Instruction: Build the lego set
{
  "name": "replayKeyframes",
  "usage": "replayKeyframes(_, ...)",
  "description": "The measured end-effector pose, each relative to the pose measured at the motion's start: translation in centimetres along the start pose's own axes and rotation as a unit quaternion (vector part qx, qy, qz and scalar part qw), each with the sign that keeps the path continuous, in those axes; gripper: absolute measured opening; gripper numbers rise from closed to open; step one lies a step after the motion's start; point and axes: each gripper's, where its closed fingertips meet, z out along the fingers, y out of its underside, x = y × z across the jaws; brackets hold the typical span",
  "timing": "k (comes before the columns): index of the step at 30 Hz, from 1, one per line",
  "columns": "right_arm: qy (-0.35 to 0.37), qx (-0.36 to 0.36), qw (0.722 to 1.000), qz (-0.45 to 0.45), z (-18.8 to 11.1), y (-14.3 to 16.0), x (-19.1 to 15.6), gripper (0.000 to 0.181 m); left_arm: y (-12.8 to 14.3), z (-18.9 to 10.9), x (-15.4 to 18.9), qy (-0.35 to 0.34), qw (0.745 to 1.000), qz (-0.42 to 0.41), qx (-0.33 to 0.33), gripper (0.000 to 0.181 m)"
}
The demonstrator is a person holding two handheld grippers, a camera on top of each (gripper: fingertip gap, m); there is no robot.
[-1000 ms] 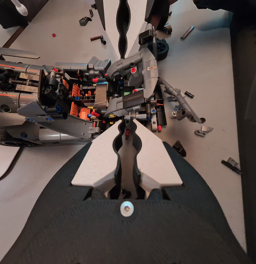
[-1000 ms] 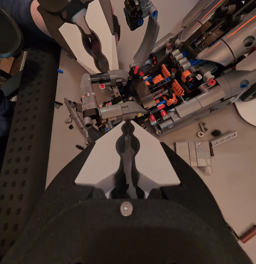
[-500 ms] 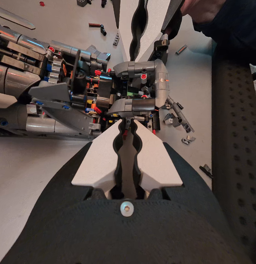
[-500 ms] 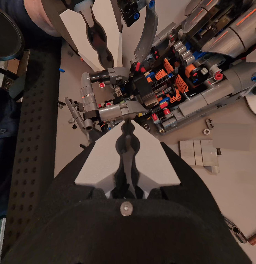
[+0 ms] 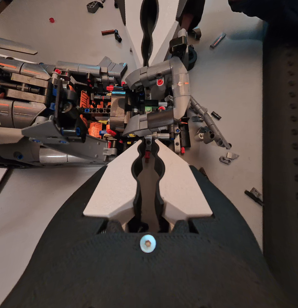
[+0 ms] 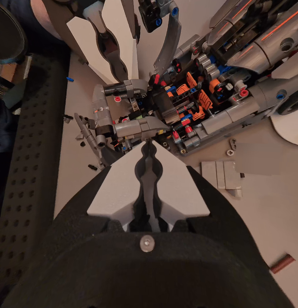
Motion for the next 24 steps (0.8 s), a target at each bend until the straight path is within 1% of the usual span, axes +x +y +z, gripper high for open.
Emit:
replayKeyframes(6,0.003,-0.007,1.0,-0.019,0.0,0.1,-0.1,0.0,-0.2,0.0,0.1,0.001,1.0,0.016,0.007,0.004)
replayKeyframes(12,0.008,-0.007,1.0,-0.029,0.0,0.4,-0.1,0.0,-0.8,-0.3,0.1,-0.04,0.996,0.074,0.012,0.004)
replayKeyframes(16,0.008,-0.005,0.999,-0.032,-0.1,0.4,0.0,0.0,-0.8,-0.2,-0.1,-0.099,0.984,0.149,-0.01,0.004)
replayKeyframes(19,0.007,0.001,1.0,-0.02,-0.1,0.4,0.2,0.0,-1.0,-0.4,-0.5,-0.097,0.987,0.128,0.002,0.004)
replayKeyframes(22,0.012,0.001,1.0,-0.014,-0.1,0.2,0.6,0.0,-0.9,-0.4,-0.9,-0.124,0.981,0.151,-0.009,0.004)
replayKeyframes(24,0.012,0.004,1.0,-0.008,-0.2,0.2,0.8,0.0,-1.0,-0.4,-1.0,-0.122,0.982,0.146,-0.002,0.004)
